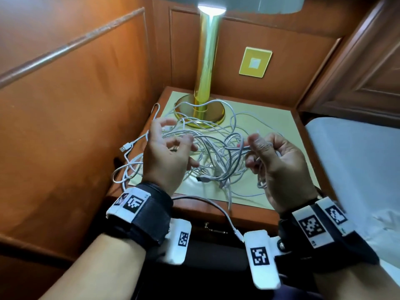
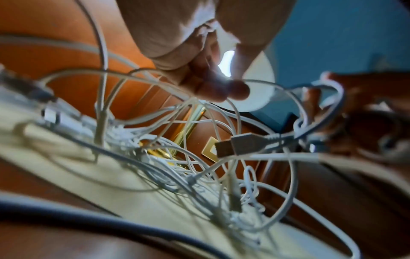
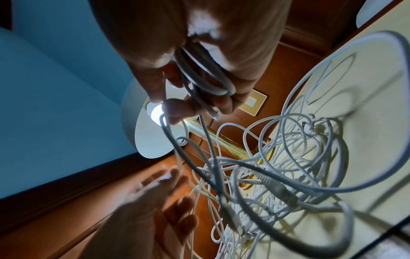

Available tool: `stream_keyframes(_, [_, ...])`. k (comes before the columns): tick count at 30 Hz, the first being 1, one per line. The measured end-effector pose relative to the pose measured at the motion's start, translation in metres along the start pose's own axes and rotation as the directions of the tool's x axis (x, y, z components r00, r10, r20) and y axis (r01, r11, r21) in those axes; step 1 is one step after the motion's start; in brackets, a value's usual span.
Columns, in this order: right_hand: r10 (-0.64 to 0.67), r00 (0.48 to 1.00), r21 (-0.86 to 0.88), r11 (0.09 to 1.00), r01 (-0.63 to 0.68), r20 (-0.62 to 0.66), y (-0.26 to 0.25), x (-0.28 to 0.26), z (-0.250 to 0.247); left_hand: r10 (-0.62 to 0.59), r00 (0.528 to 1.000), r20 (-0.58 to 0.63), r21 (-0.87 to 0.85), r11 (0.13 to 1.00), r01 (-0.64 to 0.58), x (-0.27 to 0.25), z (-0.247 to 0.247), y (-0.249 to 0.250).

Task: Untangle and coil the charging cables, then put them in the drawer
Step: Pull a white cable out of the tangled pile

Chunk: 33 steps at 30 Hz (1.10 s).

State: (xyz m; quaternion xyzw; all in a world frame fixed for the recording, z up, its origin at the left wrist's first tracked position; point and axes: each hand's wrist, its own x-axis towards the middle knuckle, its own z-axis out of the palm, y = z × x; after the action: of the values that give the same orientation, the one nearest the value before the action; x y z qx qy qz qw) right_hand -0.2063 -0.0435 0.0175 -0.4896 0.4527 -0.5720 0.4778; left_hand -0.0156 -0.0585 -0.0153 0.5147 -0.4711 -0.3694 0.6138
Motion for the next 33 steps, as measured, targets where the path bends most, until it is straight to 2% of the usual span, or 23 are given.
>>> stream_keyframes(1, [0.002, 1.0, -0.01, 1.0, -0.002, 0.012, 0.0, -0.001, 0.0, 0.117, 0.992, 0.055, 0.071, 0.99, -0.121, -0.002, 0.0, -0.001])
stream_keyframes(3, [0.017, 0.999, -0.039, 0.999, -0.015, 0.044, 0.0, -0.003, 0.0, 0.281, 0.937, 0.207, 0.174, 0.932, -0.318, -0.003, 0.0, -0.003])
stream_keyframes(5, [0.03, 0.997, -0.053, 0.998, -0.026, 0.074, 0.0, -0.003, -0.001, 0.333, 0.891, 0.309, 0.19, 0.896, -0.401, -0.003, 0.001, -0.005])
stream_keyframes(6, [0.032, 0.996, -0.045, 0.999, -0.028, 0.089, 0.0, -0.003, -0.002, 0.344, 0.882, 0.323, 0.189, 0.89, -0.416, -0.003, 0.001, -0.006])
stream_keyframes(8, [0.025, 0.994, -0.021, 1.0, -0.023, 0.109, -0.001, -0.003, -0.002, 0.334, 0.902, 0.274, 0.204, 0.896, -0.394, 0.0, 0.0, -0.008])
stream_keyframes(11, [0.0, 0.999, -0.056, 0.998, 0.002, 0.034, -0.004, -0.003, -0.002, 0.264, 0.96, 0.094, 0.267, 0.922, -0.279, 0.008, -0.005, -0.013])
stream_keyframes(14, [-0.007, 0.995, -0.075, 0.997, -0.001, -0.101, -0.007, -0.001, -0.006, 0.245, 0.968, -0.063, 0.333, 0.919, -0.211, 0.011, -0.01, -0.015])
stream_keyframes(17, [-0.002, 0.986, -0.099, 0.995, -0.015, -0.166, -0.007, -0.002, -0.008, 0.178, 0.976, -0.121, 0.327, 0.936, -0.13, 0.012, -0.011, -0.02])
stream_keyframes(20, [-0.011, 0.966, -0.148, 0.989, -0.028, -0.258, -0.003, -0.003, -0.009, 0.043, 0.984, -0.174, 0.241, 0.97, 0.001, 0.016, -0.011, -0.026])
stream_keyframes(22, [-0.016, 0.944, -0.154, 0.987, -0.037, -0.329, 0.0, -0.002, -0.014, -0.073, 0.958, -0.277, 0.084, 0.991, 0.1, 0.021, -0.013, -0.024])
stream_keyframes(24, [-0.018, 0.931, -0.173, 0.984, -0.049, -0.365, -0.002, -0.001, -0.02, -0.153, 0.921, -0.359, -0.043, 0.988, 0.147, 0.026, -0.017, -0.018])
stream_keyframes(26, [0.007, 0.933, -0.136, 0.989, -0.061, -0.36, -0.005, 0.0, -0.023, -0.125, 0.92, -0.37, -0.043, 0.992, 0.117, 0.026, -0.022, -0.014])
stream_keyframes(29, [0.043, 0.959, -0.051, 0.997, -0.059, -0.281, -0.008, -0.002, -0.02, -0.018, 0.962, -0.273, 0.036, 0.999, 0.029, 0.021, -0.022, -0.017])
stream_keyframes(31, [-0.007, 0.979, -0.083, 0.996, -0.01, -0.202, -0.008, -0.004, -0.016, 0.019, 0.98, -0.196, 0.081, 0.997, -0.003, 0.016, -0.018, -0.02])
stream_keyframes(33, [-0.054, 0.989, -0.105, 0.994, 0.04, -0.135, -0.01, -0.007, -0.012, 0.105, 0.986, -0.127, 0.136, 0.987, -0.088, 0.009, -0.014, -0.016])
